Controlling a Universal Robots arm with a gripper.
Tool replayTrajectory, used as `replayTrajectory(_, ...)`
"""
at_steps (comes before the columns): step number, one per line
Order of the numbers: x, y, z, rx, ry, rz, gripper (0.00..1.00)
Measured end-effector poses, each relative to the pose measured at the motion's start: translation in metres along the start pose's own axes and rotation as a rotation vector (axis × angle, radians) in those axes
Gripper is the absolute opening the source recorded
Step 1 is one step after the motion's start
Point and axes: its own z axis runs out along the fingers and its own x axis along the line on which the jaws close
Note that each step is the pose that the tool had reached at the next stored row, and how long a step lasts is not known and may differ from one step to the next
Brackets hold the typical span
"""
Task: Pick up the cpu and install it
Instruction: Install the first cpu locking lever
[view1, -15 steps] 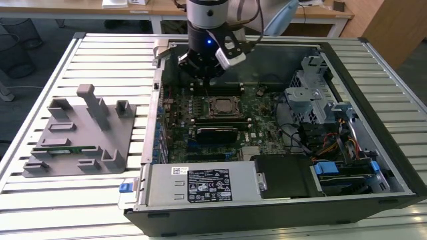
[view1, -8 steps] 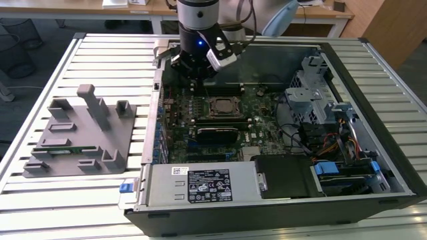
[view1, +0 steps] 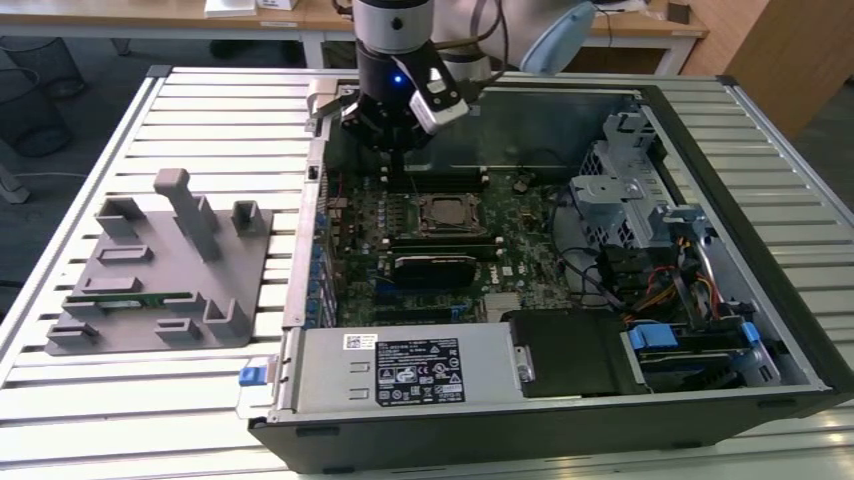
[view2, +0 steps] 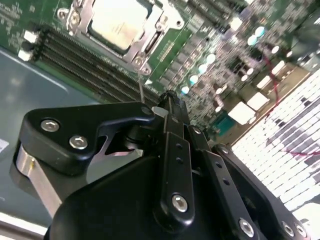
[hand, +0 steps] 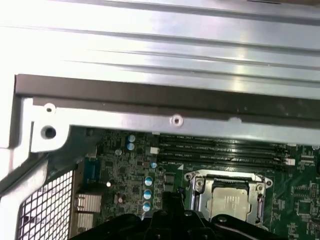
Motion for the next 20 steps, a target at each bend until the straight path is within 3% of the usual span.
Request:
replayTrajectory(5,-0.0022,0.0075,0.002,0.0,-0.0001,0.0,0.11)
replayTrajectory(9,-0.0096,0.0077,0.0032,-0.0001,0.0,0.0,0.11)
replayTrajectory(17,-0.0132,0.0075,0.0041,0.0037,0.0002,0.0,0.11)
replayTrajectory(20,-0.0183,0.0072,0.0042,0.004,0.0003,0.0,0.11)
